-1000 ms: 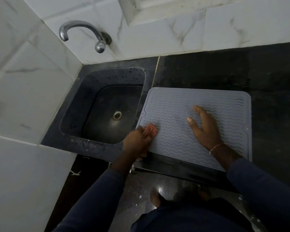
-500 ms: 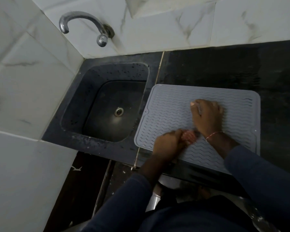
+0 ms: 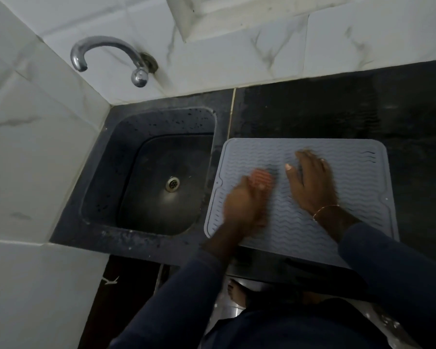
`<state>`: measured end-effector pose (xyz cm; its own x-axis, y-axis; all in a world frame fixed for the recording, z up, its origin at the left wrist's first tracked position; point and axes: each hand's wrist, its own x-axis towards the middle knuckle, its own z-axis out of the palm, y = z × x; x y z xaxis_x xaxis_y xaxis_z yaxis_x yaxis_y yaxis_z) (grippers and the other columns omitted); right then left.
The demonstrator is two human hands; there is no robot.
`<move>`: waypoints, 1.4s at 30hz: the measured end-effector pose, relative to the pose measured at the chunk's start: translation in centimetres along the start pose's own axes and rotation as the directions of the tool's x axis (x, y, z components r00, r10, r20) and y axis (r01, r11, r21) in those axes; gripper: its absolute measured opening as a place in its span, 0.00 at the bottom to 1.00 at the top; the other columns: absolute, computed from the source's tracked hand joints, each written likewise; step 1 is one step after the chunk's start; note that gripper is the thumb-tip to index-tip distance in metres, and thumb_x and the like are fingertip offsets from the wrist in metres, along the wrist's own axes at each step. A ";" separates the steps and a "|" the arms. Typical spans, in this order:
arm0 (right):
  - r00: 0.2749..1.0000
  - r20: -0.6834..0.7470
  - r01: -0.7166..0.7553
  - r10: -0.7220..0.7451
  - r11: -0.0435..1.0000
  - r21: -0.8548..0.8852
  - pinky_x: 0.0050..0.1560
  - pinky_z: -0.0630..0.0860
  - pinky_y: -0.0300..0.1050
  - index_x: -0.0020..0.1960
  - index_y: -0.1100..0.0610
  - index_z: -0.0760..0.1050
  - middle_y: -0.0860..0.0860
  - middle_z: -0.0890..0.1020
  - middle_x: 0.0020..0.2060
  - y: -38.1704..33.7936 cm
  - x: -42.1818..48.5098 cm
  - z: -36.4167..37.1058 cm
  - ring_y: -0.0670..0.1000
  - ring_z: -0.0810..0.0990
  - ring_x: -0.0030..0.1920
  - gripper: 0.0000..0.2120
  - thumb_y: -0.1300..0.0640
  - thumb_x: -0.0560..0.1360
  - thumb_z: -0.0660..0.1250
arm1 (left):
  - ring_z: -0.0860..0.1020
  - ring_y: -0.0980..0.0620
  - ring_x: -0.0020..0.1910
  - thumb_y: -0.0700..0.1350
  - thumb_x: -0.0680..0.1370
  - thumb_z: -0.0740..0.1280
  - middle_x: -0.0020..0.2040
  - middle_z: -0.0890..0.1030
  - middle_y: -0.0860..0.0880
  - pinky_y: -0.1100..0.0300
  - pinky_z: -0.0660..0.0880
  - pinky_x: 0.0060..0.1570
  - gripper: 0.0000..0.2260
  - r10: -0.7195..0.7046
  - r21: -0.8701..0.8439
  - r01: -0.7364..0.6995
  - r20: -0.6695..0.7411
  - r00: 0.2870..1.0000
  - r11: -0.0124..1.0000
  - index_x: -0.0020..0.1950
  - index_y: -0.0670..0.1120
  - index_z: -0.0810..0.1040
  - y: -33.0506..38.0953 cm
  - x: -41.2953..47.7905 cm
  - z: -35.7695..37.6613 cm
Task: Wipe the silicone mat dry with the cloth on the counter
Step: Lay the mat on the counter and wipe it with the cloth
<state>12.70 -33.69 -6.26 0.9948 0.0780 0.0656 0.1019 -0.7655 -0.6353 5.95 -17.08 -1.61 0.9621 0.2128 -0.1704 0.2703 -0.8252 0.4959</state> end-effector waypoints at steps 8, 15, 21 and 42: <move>0.997 -0.005 0.076 -0.077 0.992 -0.097 0.76 0.53 0.58 0.70 0.57 0.68 0.57 0.71 0.70 0.7 0.1 0.7 0.55 0.66 0.73 0.34 0.35 0.77 0.48 | 0.78 0.46 0.43 0.64 0.80 0.52 0.45 0.80 0.47 0.56 0.67 0.40 0.20 0.017 0.192 -0.030 0.071 0.997 0.981 0.57 0.50 0.72 -1.2 1.4 -1.3; 0.996 0.029 0.089 -0.085 0.984 -0.155 0.76 0.52 0.60 0.71 0.58 0.68 0.58 0.71 0.70 0.3 0.2 0.4 0.57 0.64 0.74 0.36 0.34 0.76 0.47 | 0.81 0.40 0.45 0.56 0.81 0.53 0.48 0.82 0.43 0.48 0.77 0.47 0.14 -0.201 0.354 0.218 -0.085 0.976 0.909 0.55 0.47 0.69 -6.7 3.4 -4.6; 0.997 -0.015 0.076 -0.076 0.996 0.036 0.76 0.53 0.58 0.71 0.56 0.67 0.56 0.73 0.68 0.9 0.0 0.0 0.54 0.67 0.72 0.33 0.34 0.76 0.49 | 0.75 0.52 0.35 0.59 0.80 0.59 0.38 0.75 0.52 0.56 0.73 0.37 0.14 0.126 0.143 -0.151 0.170 0.977 0.978 0.54 0.49 0.70 4.0 -0.7 1.8; 0.995 -0.010 0.097 -0.096 0.995 0.037 0.76 0.51 0.58 0.71 0.54 0.66 0.54 0.73 0.69 0.9 0.2 0.3 0.53 0.66 0.73 0.33 0.33 0.75 0.51 | 0.78 0.46 0.43 0.55 0.78 0.65 0.46 0.80 0.45 0.55 0.73 0.40 0.15 0.176 0.120 -0.200 0.183 0.967 0.973 0.56 0.46 0.73 4.0 -1.7 3.2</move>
<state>12.97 -34.18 -7.00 0.9803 0.1452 0.1338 0.1974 -0.7300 -0.6543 5.32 -22.41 -2.08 0.9718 -0.0350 -0.2331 0.0667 -0.9076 0.4146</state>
